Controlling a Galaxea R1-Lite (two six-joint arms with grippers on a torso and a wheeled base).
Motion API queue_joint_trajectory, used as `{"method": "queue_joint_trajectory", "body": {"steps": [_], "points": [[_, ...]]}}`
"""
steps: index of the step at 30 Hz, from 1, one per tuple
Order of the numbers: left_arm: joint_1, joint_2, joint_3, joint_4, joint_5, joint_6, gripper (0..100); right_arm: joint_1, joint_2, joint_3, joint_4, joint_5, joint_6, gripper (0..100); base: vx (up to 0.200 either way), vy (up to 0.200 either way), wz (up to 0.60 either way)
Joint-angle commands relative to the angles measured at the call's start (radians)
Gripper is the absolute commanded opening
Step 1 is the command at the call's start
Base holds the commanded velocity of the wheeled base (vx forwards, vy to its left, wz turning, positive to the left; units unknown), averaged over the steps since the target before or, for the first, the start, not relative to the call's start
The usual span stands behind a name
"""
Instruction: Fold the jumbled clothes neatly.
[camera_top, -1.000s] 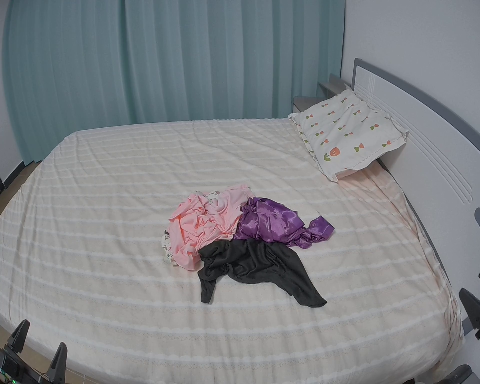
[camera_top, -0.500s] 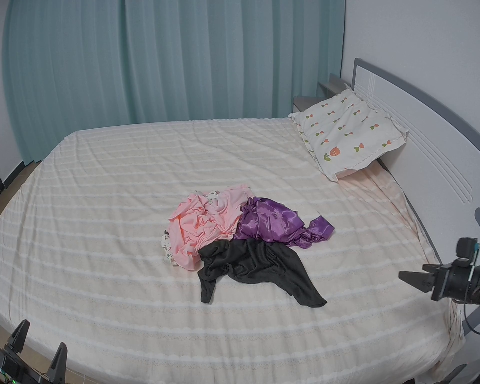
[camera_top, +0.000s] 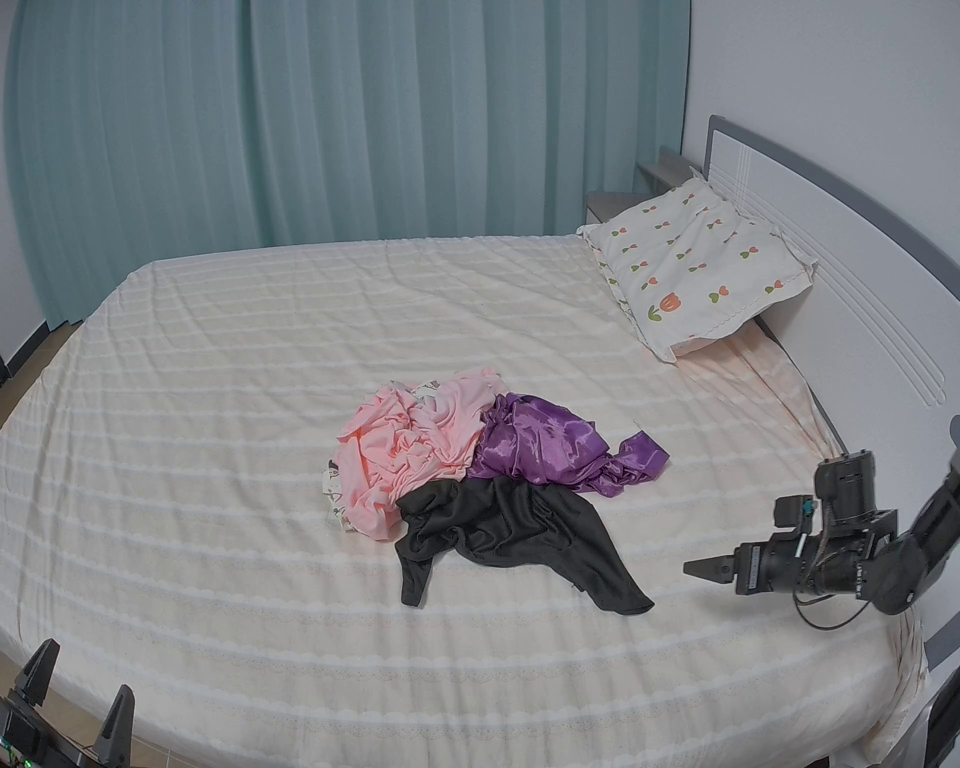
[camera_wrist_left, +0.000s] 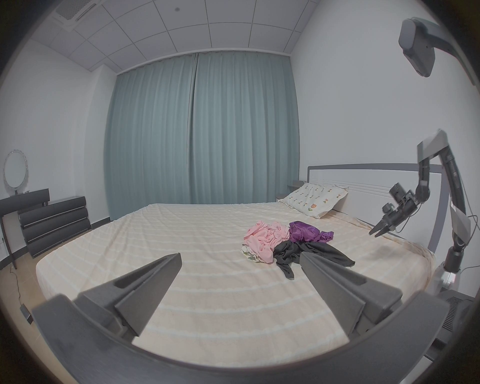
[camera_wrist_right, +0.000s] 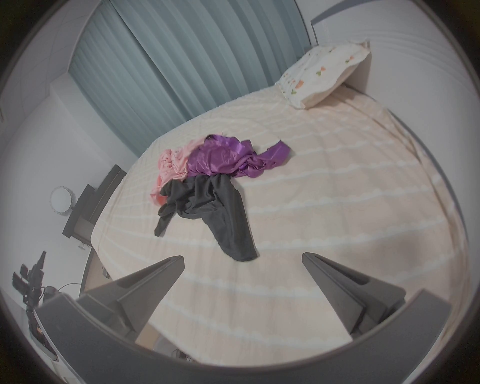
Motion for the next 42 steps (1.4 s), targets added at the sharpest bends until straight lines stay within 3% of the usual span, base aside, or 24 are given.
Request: {"method": "queue_joint_trajectory", "body": {"steps": [1,5,15,29,30,37,42], "points": [[0.000,-0.010,0.018,-0.001,0.000,-0.001,100,0.083,0.322,-0.074,-0.187,-0.059,0.080,100,0.000,0.000,0.00],[0.000,-0.010,0.018,-0.001,0.000,-0.001,100,0.111,0.398,-0.139,-0.216,-0.098,0.087,100,0.000,0.000,0.00],[0.000,-0.010,0.018,0.001,0.000,-0.001,100,0.172,0.493,-0.277,-0.203,-0.103,0.082,100,0.000,0.000,0.00],[0.000,-0.010,0.018,-0.001,-0.002,0.001,100,0.187,0.558,-0.378,-0.175,-0.101,0.036,100,0.000,0.000,0.00],[0.000,-0.010,0.018,-0.001,0.000,0.001,100,0.187,0.558,-0.380,-0.172,-0.101,0.037,0,0.000,0.000,0.00],[0.000,-0.010,0.018,-0.002,-0.002,0.001,100,0.183,0.535,-0.329,-0.206,-0.111,0.070,0,0.000,0.000,0.00],[0.000,-0.013,0.016,-0.005,-0.002,0.004,100,0.187,0.444,-0.166,-0.356,-0.072,0.238,0,0.000,0.000,0.00]]}}
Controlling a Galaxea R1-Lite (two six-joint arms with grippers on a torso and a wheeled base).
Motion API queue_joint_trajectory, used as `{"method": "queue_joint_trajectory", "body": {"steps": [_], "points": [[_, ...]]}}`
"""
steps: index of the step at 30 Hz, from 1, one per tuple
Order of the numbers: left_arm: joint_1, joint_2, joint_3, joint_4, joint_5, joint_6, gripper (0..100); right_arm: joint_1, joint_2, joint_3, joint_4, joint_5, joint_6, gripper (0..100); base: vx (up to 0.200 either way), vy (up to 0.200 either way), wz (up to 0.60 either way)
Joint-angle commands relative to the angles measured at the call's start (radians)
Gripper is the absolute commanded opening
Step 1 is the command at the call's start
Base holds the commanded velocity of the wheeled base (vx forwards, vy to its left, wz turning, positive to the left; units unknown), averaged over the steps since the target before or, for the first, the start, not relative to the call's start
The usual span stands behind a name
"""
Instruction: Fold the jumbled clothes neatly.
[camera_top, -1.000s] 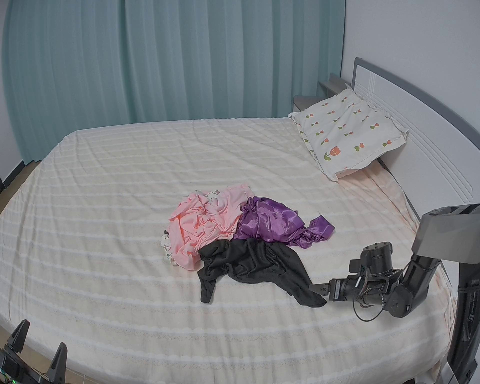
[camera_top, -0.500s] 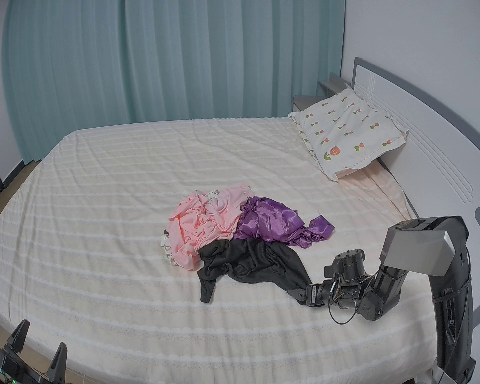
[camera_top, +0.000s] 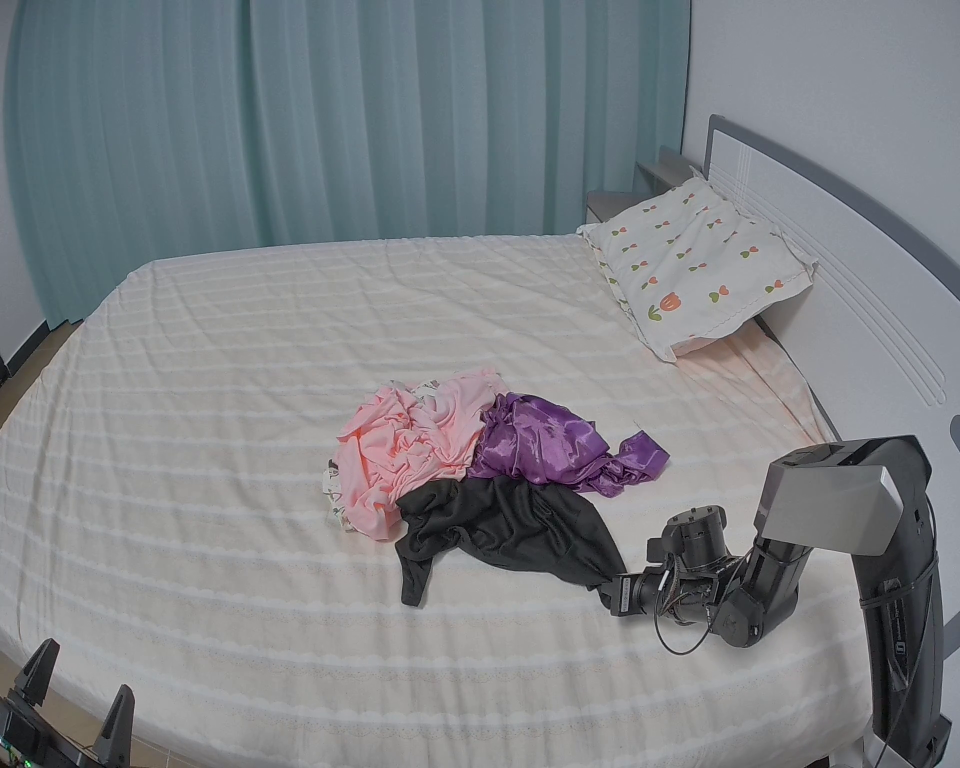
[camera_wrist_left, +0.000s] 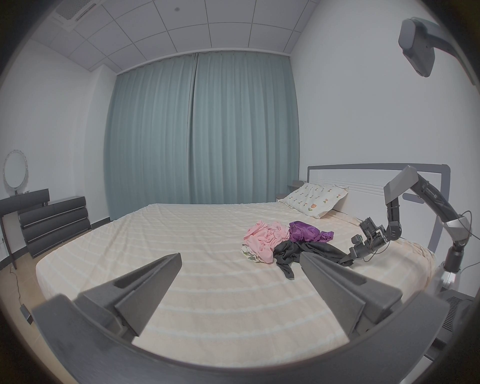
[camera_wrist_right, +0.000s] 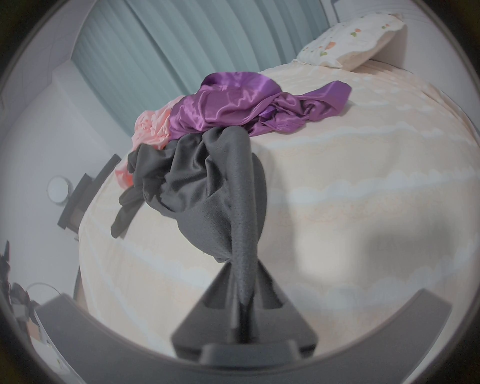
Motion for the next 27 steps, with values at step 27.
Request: {"method": "queue_joint_trajectory", "body": {"steps": [27], "points": [[-0.279,1.298,-0.216,-0.440,-0.166,-0.234,100,0.050,-0.011,0.321,-0.498,0.068,0.380,0,0.000,0.000,0.00]]}}
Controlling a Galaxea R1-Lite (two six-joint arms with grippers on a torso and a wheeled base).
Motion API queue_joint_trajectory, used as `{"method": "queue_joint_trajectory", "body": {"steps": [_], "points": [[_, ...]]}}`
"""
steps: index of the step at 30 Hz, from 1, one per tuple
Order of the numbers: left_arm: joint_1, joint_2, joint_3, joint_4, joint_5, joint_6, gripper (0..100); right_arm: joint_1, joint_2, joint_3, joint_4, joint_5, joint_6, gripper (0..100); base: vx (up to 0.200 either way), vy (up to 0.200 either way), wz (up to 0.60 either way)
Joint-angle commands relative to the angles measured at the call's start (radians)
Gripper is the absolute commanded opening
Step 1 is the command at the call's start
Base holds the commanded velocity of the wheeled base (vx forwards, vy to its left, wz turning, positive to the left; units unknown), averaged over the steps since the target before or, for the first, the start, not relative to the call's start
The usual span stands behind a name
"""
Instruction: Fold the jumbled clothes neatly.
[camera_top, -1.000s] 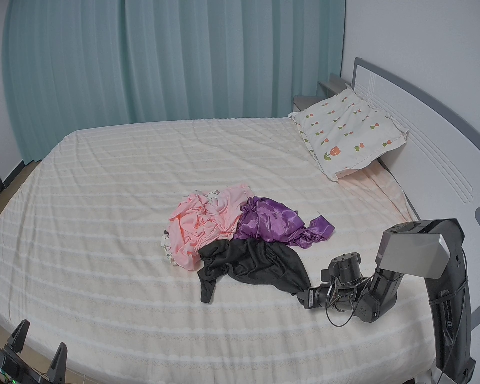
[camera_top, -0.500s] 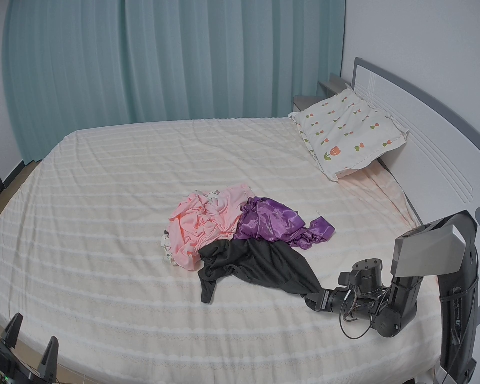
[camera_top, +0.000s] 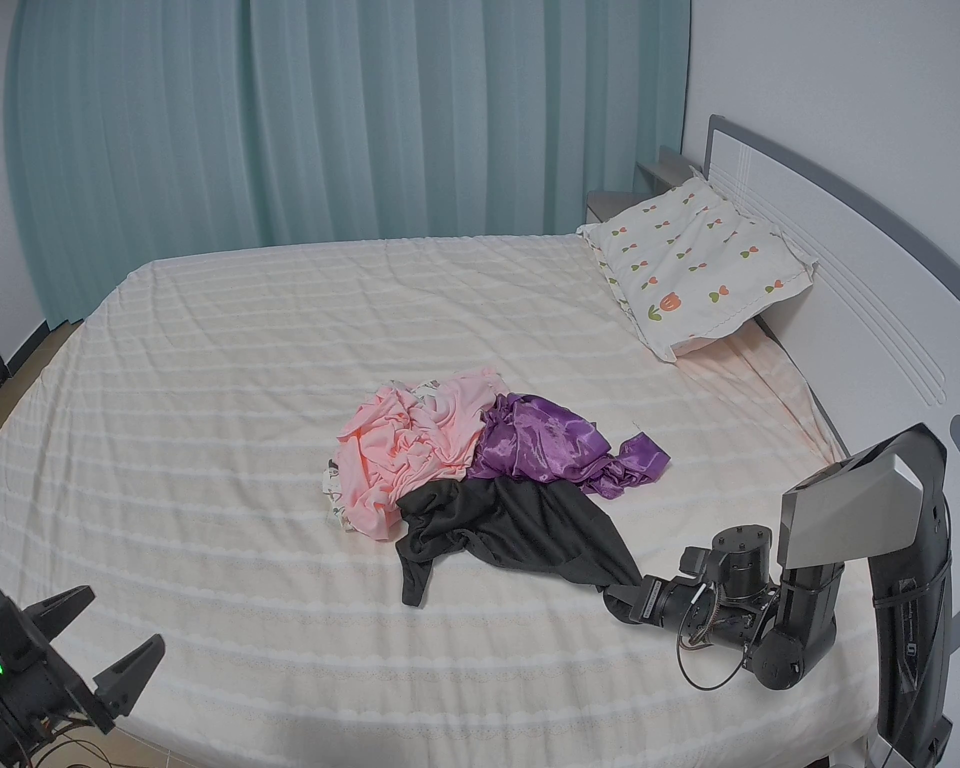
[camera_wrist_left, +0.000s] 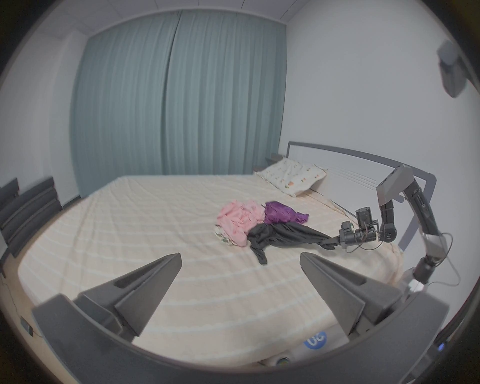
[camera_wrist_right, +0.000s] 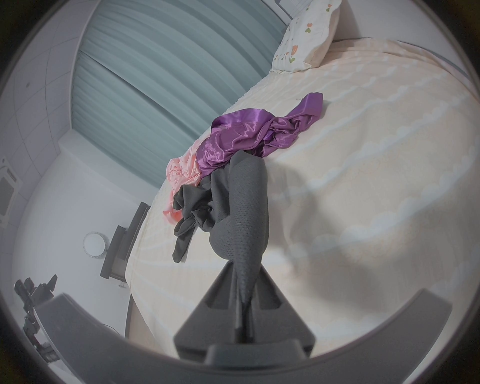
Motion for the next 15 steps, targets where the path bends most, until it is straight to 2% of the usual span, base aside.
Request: {"method": "queue_joint_trajectory", "body": {"steps": [1,7,15], "points": [[-0.226,0.786,-0.058,-0.365,-0.013,-0.259,100,0.022,0.035,0.011,-0.041,-0.001,0.072,0,0.000,0.000,0.00],[-0.255,1.073,-0.153,-0.500,0.062,-0.386,100,0.019,0.037,0.011,-0.041,0.000,0.070,0,0.000,0.000,0.00],[-0.297,1.289,-0.294,-0.503,0.104,-0.405,100,0.019,0.038,0.006,-0.041,-0.001,0.070,0,0.000,0.000,0.00]]}}
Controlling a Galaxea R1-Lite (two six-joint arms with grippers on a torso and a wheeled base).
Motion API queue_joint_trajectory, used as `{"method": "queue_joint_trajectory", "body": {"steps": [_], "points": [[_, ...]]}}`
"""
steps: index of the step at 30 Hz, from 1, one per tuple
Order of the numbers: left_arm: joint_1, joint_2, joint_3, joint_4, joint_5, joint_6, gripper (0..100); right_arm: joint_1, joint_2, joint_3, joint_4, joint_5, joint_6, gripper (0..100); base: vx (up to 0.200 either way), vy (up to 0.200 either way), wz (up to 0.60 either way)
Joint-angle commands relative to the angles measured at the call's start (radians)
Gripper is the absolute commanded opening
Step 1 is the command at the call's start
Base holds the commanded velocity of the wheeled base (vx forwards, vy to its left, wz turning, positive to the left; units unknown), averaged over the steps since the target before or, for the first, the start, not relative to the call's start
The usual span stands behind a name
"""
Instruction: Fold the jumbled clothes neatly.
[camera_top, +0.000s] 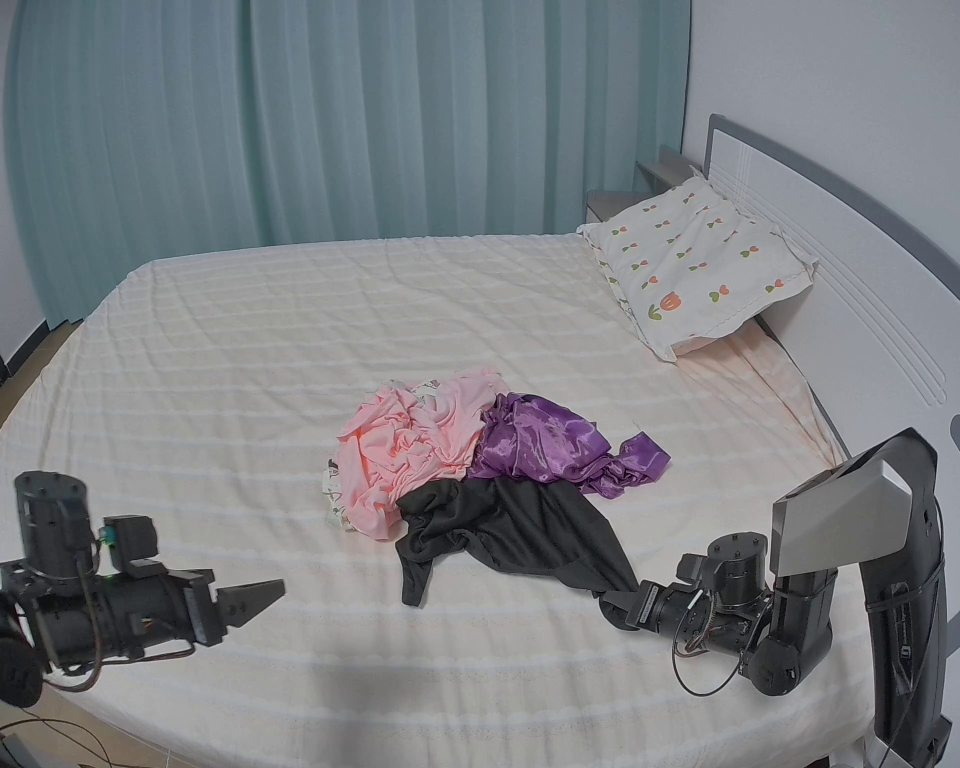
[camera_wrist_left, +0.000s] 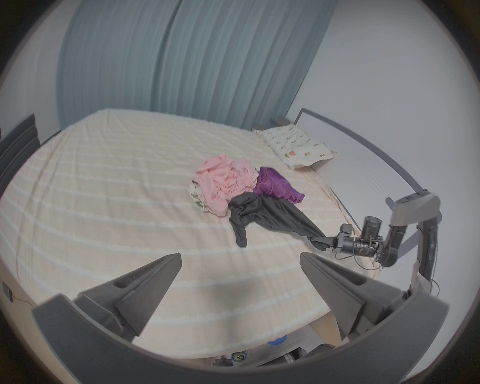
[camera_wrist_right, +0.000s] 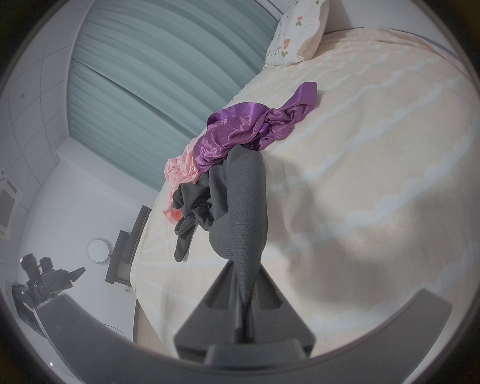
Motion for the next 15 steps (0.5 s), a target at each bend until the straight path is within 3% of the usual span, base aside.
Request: {"method": "queue_joint_trajectory", "body": {"steps": [1,6,12,15], "points": [[-0.146,0.614,-0.222,-0.160,0.071,-0.148,100,0.006,0.013,0.000,-0.013,-0.001,0.022,0,0.000,0.000,0.00],[-0.197,0.792,-0.361,-0.161,0.192,-0.154,100,0.006,0.013,0.000,-0.013,-0.001,0.022,0,0.000,0.000,0.00],[-0.257,0.923,-0.521,-0.152,0.233,-0.236,100,0.006,0.013,0.000,-0.015,-0.001,0.022,0,0.000,0.000,0.00],[-0.272,0.990,-0.607,-0.148,0.295,-0.246,100,0.006,0.015,0.000,-0.013,-0.001,0.021,0,0.000,0.000,0.00]]}}
